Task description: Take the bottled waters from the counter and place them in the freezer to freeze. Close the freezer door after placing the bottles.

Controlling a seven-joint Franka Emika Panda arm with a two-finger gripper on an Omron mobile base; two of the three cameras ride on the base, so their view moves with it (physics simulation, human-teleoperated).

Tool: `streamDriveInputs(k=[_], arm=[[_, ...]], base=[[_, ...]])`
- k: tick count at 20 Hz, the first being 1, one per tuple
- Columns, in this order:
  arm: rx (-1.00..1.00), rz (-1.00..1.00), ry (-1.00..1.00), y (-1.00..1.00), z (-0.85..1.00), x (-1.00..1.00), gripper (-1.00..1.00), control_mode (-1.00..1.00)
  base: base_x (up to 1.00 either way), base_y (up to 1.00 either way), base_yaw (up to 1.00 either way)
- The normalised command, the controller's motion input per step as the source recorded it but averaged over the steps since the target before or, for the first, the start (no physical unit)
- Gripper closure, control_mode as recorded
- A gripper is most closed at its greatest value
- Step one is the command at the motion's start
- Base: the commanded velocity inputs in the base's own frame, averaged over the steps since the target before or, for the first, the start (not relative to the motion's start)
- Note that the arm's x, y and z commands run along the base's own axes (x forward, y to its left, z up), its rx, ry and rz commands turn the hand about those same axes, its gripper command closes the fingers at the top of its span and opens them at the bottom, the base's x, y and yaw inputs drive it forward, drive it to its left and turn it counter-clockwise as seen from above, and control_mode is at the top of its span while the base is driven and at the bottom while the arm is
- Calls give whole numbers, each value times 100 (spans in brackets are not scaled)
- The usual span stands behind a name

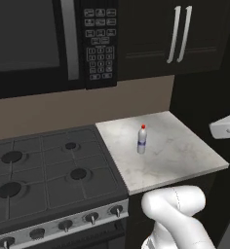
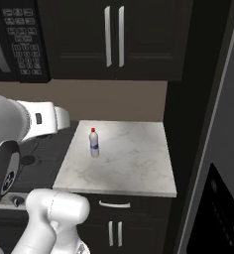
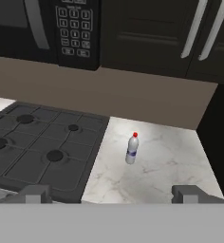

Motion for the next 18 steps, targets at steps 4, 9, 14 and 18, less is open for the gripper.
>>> streamDriveInputs(k=[4,9,14,18], arm=[[0,0,0,0,0,0,-100,100],[0,3,0,-41,-16,0,-100,-100],[1,11,1,-84,-32,4,-100,-100],[-4,15,11,-34,-43,52,-100,-100]], base=[[72,-9,-12],[1,-2,0],[0,0,0],[0,0,0]])
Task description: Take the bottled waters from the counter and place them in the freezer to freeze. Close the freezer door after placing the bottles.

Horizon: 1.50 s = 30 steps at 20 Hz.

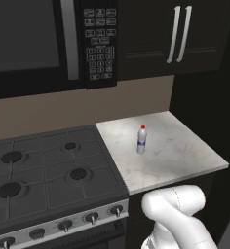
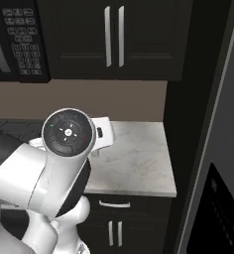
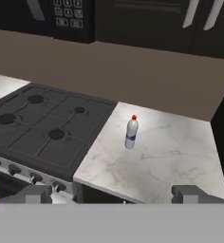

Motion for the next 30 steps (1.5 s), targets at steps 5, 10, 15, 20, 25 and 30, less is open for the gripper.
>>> streamDriveInputs(k=[5,10,15,20,25,30], arm=[[-13,13,14,-3,-53,93,-100,-100],[-8,16,11,-3,-53,91,-100,-100],[-2,23,1,0,-52,84,-100,-100],[-3,31,0,0,-52,78,-100,-100],[-11,29,0,0,-56,75,-100,-100],[-5,30,0,0,-51,68,-100,-100]], base=[[0,0,0],[0,0,0],[0,0,0],[0,0,0],[0,0,0],[0,0,0]])
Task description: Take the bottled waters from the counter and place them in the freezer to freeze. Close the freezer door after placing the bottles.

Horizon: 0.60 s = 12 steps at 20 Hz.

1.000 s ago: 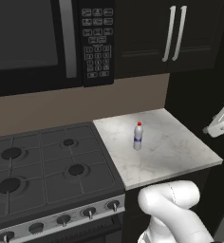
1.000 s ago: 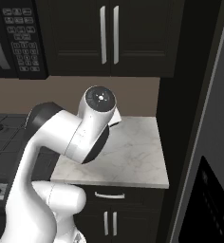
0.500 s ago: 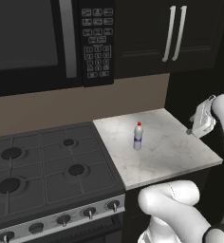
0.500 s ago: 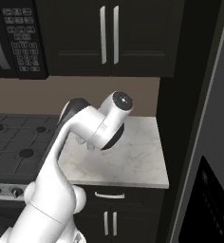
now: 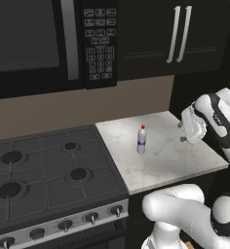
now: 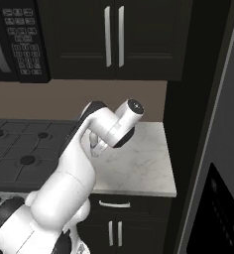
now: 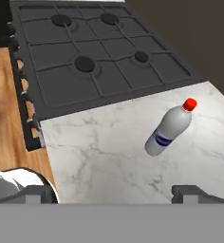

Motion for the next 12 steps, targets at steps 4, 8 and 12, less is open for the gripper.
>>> streamDriveInputs(k=[4,8,12], arm=[[5,28,0,0,-47,69,-100,-100],[8,23,2,0,-41,92,-100,-100],[9,13,10,0,-27,100,-100,-100]], base=[[0,0,0],[0,0,0],[0,0,0]])
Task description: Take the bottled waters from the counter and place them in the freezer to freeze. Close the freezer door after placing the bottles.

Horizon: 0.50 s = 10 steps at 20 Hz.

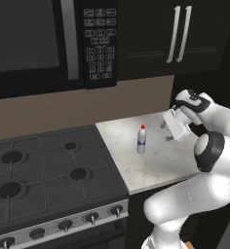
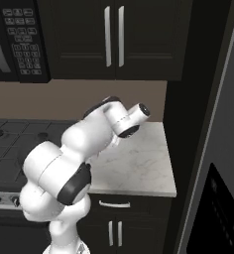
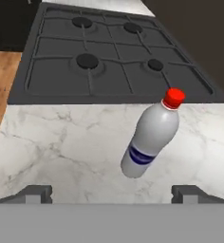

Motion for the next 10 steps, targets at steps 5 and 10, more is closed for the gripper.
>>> streamDriveInputs(k=[5,10], arm=[[10,9,20,0,-28,62,-100,-100],[28,0,17,0,-27,8,-100,-100]], base=[[0,0,0],[0,0,0]])
